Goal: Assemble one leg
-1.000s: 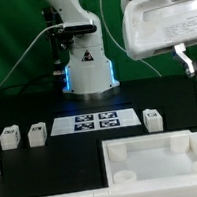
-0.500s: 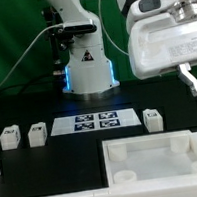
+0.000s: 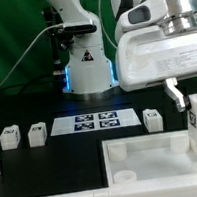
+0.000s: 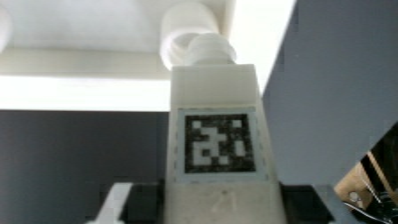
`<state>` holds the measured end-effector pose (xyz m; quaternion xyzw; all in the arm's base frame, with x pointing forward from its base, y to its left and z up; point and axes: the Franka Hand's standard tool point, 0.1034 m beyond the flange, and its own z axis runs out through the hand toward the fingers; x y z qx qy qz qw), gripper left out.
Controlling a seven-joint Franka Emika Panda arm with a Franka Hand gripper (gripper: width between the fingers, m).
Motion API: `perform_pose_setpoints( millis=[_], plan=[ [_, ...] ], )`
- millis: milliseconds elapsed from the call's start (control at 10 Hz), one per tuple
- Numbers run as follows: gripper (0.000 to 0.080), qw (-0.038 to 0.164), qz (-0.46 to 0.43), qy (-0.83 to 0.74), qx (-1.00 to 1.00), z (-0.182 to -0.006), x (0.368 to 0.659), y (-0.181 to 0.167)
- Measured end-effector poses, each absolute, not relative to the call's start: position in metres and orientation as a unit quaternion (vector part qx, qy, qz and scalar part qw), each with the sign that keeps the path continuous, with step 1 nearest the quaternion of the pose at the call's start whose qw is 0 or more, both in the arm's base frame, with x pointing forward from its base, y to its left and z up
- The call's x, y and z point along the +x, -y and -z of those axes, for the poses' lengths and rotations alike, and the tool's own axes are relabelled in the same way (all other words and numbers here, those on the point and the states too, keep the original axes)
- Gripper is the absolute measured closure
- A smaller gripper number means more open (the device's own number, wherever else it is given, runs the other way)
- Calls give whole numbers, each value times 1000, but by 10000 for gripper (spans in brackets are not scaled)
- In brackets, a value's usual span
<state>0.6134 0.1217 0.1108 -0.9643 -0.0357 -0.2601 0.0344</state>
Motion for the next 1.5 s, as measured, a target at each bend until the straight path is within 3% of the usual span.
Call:
perform_pose_setpoints(
  millis=[200,700,1500],
  plan=[
    [506,32,255,38,-966,-103,612,-120],
    [506,31,261,41,-964,-106,624,-119],
    [506,29,272,44,-961,-82,619,-119]
  ],
)
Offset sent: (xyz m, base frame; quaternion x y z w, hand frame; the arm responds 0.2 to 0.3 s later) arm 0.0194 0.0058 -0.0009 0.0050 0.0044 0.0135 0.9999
